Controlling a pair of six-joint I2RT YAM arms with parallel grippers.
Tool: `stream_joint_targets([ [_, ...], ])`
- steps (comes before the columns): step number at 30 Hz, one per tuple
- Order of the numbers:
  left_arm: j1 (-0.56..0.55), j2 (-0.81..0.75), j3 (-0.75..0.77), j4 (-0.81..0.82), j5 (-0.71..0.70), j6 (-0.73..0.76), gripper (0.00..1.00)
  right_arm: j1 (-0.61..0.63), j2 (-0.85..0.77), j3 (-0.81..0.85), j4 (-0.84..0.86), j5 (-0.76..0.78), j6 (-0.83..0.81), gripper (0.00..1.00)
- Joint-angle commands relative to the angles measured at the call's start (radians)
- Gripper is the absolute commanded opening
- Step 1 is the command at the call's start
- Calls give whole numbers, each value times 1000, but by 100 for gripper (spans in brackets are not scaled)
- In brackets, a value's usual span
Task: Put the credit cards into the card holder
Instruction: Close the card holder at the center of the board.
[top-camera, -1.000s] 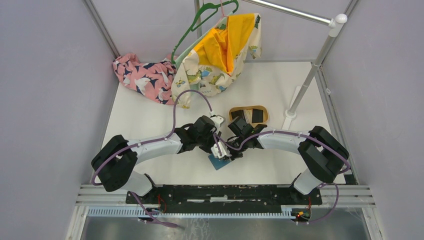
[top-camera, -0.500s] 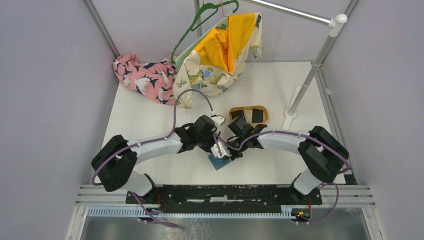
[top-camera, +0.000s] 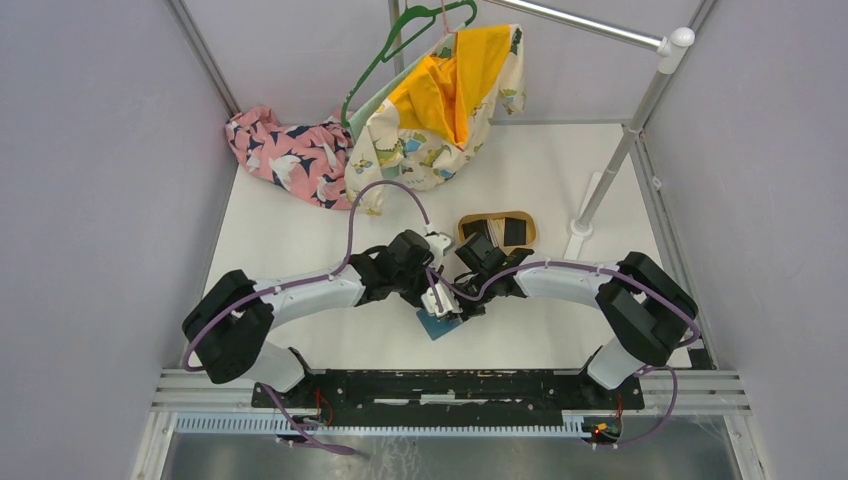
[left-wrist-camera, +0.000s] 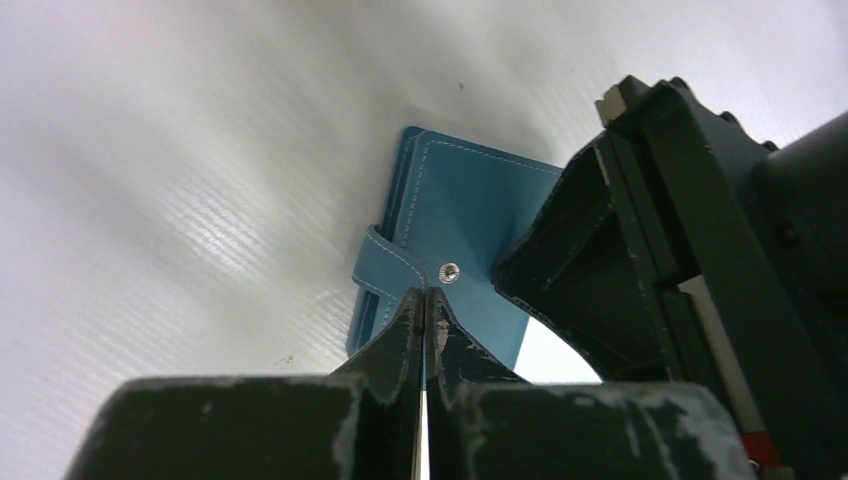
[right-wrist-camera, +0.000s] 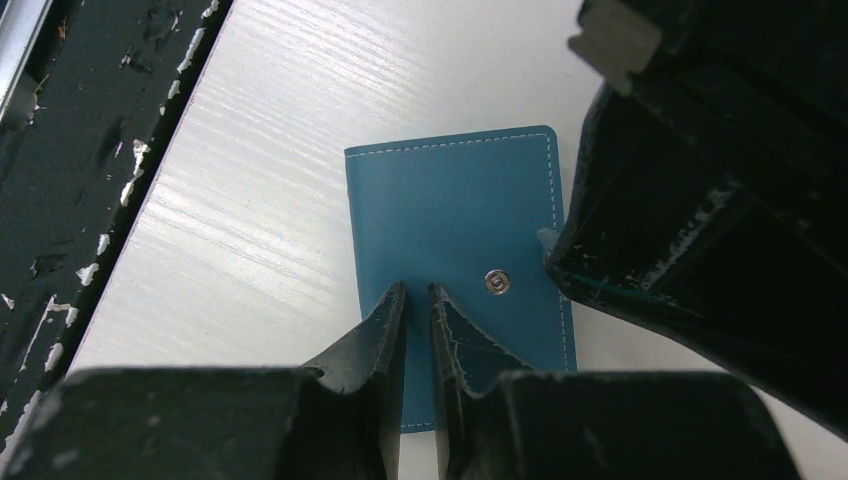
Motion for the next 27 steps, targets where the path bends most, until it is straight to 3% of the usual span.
stream_joint_targets([
  [1, -3, -9, 37, 38, 105, 9, 2, -6, 27, 11, 1, 133, -2, 18],
  [27, -27, 118, 65, 15, 99, 15, 2, -5, 36, 16, -5, 138, 4, 18],
])
